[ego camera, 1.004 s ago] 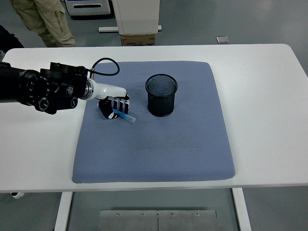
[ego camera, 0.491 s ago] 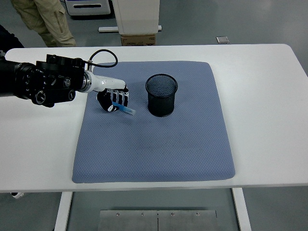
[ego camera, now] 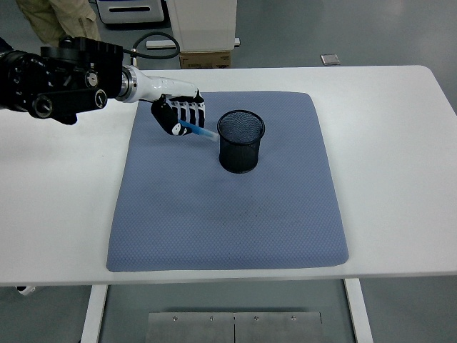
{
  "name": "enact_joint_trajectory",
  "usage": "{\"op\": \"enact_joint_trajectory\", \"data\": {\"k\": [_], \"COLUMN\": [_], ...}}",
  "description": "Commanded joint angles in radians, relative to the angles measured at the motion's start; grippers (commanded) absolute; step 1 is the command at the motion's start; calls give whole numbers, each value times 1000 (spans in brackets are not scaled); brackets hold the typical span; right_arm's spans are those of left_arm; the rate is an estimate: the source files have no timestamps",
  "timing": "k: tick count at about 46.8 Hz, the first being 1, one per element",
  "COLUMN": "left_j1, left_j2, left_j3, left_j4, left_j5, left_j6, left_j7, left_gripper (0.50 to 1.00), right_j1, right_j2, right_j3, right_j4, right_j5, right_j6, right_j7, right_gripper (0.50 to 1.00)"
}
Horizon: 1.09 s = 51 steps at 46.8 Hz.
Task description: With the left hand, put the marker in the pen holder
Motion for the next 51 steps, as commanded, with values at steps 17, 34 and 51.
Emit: {"op": "enact_joint_trajectory", "data": {"k": [17, 34, 51], "left_j1": [4, 40, 112], "left_j2": [-3, -9, -49], "left_j3": [-116, -184, -238], "left_j4": [0, 0, -1], "left_j5": [-118, -202, -397], "left_j6": [-35, -29, -32], "left_j7": [0, 0, -44], "left_gripper": [500, 500, 500], "right_j1": [0, 0, 0], "right_j2": [0, 0, 0], "right_j3": [0, 0, 0], "right_j4": [0, 0, 0], "right_j5": [0, 0, 0], "right_j6": [0, 0, 0], "right_j7": [0, 0, 0], "right_gripper": [1000, 1000, 1000]}}
